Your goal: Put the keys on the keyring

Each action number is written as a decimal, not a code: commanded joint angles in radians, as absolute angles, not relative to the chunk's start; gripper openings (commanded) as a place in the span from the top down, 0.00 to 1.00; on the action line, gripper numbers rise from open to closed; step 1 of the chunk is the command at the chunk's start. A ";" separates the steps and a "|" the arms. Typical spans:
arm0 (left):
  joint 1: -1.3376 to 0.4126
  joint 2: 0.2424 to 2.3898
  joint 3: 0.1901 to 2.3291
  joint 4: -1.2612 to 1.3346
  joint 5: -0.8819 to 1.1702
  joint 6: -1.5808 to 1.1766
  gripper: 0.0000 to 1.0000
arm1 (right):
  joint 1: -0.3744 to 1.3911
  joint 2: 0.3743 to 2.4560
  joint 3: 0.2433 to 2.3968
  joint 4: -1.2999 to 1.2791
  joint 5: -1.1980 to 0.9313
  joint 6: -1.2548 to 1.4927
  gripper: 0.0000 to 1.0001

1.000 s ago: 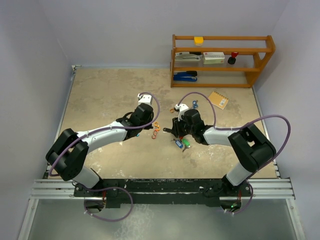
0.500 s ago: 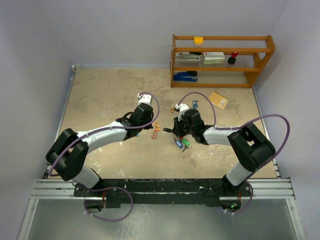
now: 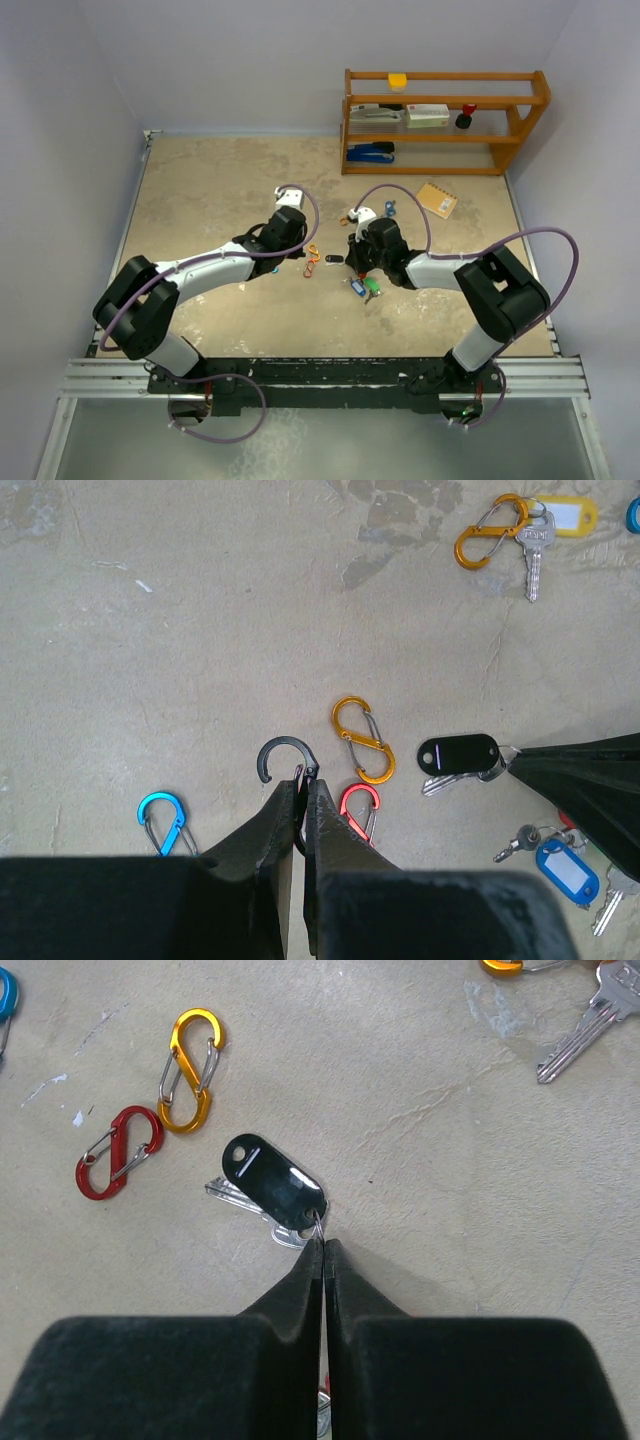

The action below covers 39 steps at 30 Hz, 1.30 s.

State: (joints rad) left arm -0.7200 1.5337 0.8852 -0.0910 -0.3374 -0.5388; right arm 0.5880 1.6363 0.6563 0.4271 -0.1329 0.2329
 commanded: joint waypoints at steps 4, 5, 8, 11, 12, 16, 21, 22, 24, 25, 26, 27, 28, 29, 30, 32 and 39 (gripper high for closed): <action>-0.715 1.539 0.888 -0.048 -0.335 -0.544 1.00 | 0.587 1.583 0.650 0.488 -0.095 0.178 1.00; -0.715 1.539 0.889 -0.047 -0.334 -0.544 1.00 | 0.587 1.572 0.644 0.494 -0.095 0.175 1.00; -0.714 1.539 0.892 -0.040 -0.324 -0.544 1.00 | 0.588 1.532 0.622 0.511 -0.099 0.164 1.00; -0.714 1.543 0.899 -0.032 -0.309 -0.544 1.00 | 0.589 1.505 0.611 0.517 -0.104 0.154 1.00; -0.714 1.546 0.900 -0.028 -0.303 -0.543 1.00 | 0.589 1.497 0.607 0.518 -0.107 0.152 1.00; -0.716 1.550 0.914 -0.010 -0.266 -0.542 1.00 | 0.591 1.473 0.600 0.520 -0.118 0.142 1.00; -0.718 1.566 0.936 -0.001 -0.228 -0.541 1.00 | 0.593 1.463 0.600 0.522 -0.134 0.134 1.00; -0.718 1.570 0.940 0.003 -0.218 -0.542 1.00 | 0.596 1.462 0.600 0.523 -0.137 0.135 1.00; -0.721 1.579 0.954 0.007 -0.205 -0.545 1.00 | 0.599 1.463 0.600 0.528 -0.142 0.132 1.00; -0.722 1.581 0.961 0.010 -0.198 -0.546 1.00 | 0.600 1.465 0.601 0.526 -0.143 0.131 1.00; -0.726 1.586 0.969 0.011 -0.194 -0.546 1.00 | 0.602 1.465 0.603 0.527 -0.145 0.131 1.00; -0.730 1.593 0.978 0.011 -0.194 -0.545 1.00 | 0.604 1.464 0.603 0.528 -0.146 0.132 1.00; -0.733 1.600 0.988 0.011 -0.193 -0.545 1.00 | 0.605 1.464 0.605 0.530 -0.149 0.131 1.00; -0.737 1.607 0.997 0.012 -0.190 -0.543 1.00 | 0.607 1.463 0.604 0.531 -0.151 0.129 1.00; -0.740 1.617 1.006 0.012 -0.185 -0.543 1.00 | 0.609 1.463 0.606 0.531 -0.153 0.129 1.00; -0.746 1.633 1.027 0.014 -0.171 -0.543 1.00 | 0.612 1.461 0.604 0.532 -0.155 0.126 1.00; -0.774 1.681 1.064 0.022 -0.161 -0.544 1.00 | 0.619 1.429 0.596 0.544 -0.160 0.116 1.00</action>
